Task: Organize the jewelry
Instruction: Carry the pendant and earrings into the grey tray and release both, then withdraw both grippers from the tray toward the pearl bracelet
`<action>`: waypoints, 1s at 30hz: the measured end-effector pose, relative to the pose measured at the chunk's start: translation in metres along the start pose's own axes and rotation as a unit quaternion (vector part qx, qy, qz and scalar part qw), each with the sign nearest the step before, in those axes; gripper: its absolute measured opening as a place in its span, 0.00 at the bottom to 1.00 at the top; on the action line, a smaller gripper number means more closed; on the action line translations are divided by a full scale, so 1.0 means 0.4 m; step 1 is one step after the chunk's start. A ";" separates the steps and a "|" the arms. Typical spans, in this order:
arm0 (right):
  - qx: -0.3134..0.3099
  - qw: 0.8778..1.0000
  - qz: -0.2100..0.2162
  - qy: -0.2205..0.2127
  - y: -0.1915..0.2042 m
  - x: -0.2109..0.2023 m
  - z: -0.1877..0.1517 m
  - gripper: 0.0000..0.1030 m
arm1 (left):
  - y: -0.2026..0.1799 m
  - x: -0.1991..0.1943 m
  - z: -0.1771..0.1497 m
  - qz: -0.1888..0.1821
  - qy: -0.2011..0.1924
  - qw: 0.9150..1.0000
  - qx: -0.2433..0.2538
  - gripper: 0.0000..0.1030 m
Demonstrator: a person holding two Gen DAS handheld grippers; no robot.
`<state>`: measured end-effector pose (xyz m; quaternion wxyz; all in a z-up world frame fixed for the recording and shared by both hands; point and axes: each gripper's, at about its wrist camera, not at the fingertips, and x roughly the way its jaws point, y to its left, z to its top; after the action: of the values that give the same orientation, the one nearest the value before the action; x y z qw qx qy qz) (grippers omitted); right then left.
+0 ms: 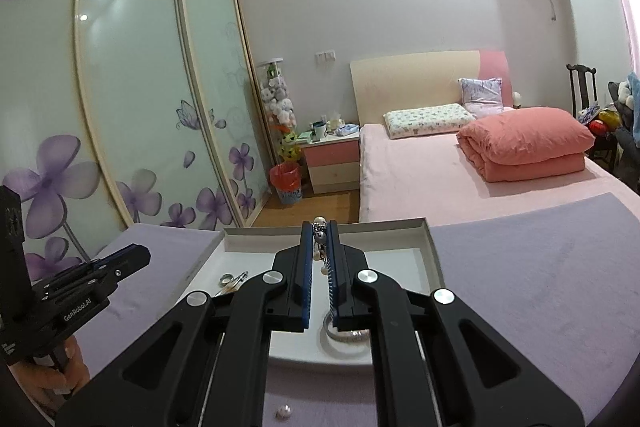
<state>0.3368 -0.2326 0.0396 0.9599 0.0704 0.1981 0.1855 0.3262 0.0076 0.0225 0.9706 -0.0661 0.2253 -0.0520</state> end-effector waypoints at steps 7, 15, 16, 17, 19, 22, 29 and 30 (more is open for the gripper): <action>0.008 1.000 0.004 0.011 -0.010 0.070 -0.005 0.08 | -0.013 0.077 0.008 0.000 0.000 1.000 0.004 0.13; 0.020 0.999 0.013 0.033 -0.033 0.112 -0.035 0.35 | -0.010 0.149 -0.019 -0.001 0.020 1.000 -0.003 0.13; 0.022 0.999 0.013 0.036 -0.036 0.114 -0.037 0.35 | -0.009 0.156 -0.023 -0.001 0.023 1.000 -0.002 0.13; 0.026 0.999 0.014 0.038 -0.039 0.116 -0.038 0.35 | -0.011 0.165 -0.028 -0.001 0.026 1.000 -0.001 0.13; 0.032 0.999 0.016 0.040 -0.044 0.115 -0.040 0.35 | -0.010 0.183 -0.028 -0.001 0.030 1.000 0.000 0.13; 0.033 0.998 0.016 0.043 -0.048 0.119 -0.042 0.35 | -0.009 0.204 -0.033 -0.001 0.038 0.999 0.000 0.13; 0.032 0.998 0.018 0.048 -0.046 0.126 -0.045 0.35 | 0.011 0.236 -0.046 0.003 0.051 0.999 -0.012 0.26; 0.031 0.998 0.018 0.048 -0.047 0.126 -0.045 0.35 | 0.014 0.237 -0.047 0.003 0.052 0.999 -0.012 0.26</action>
<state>0.3786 -0.2293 0.0016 0.9431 0.0949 0.2486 0.1995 0.4027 -0.0013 -0.0359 0.9570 -0.0748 0.2760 -0.0497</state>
